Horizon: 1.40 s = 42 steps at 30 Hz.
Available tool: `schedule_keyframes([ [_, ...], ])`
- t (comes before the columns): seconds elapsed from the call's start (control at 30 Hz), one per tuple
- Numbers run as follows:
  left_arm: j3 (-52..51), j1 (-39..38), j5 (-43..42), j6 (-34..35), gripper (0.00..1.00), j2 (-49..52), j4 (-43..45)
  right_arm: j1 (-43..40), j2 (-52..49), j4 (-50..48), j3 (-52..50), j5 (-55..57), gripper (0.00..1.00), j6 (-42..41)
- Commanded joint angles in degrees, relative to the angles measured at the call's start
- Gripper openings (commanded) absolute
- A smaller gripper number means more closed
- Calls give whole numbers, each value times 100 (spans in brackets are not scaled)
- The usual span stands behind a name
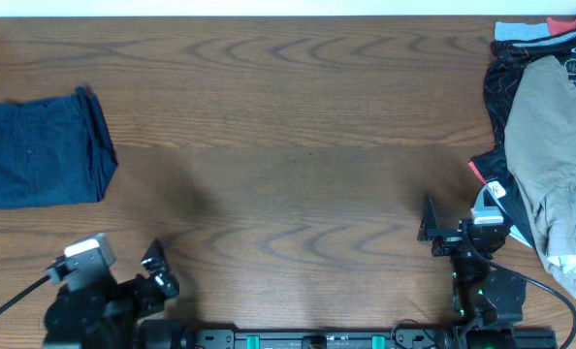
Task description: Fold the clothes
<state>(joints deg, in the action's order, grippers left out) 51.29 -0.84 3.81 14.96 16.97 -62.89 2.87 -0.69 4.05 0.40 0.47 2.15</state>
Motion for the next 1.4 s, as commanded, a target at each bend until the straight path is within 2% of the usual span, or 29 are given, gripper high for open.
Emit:
schedule_keyframes([
  [0.0,-573,31,122,-33,98,-487,396,52,37,20,-9,59,99,72],
  [0.3,-2227,31,120,-33,98,-1676,1609,52,37,20,-9,59,99,70],
  [0.43,-2688,28,122,-39,98,-1685,2426,52,37,20,-9,59,99,70],
  [0.77,-3713,28,120,-1449,98,-1685,5768,52,37,20,-9,59,99,70],
  [0.9,-4111,28,118,-1762,98,-1685,6612,52,37,20,-9,61,99,72],
  [1.17,-5101,31,144,-1469,98,-1687,6776,52,35,20,-9,59,99,70],
  [1.23,-5108,33,160,-1222,98,-1687,6013,52,35,20,-9,59,99,70],
  [1.37,-5106,28,-20,-1231,98,-1687,5908,52,35,20,-9,59,99,70],
])
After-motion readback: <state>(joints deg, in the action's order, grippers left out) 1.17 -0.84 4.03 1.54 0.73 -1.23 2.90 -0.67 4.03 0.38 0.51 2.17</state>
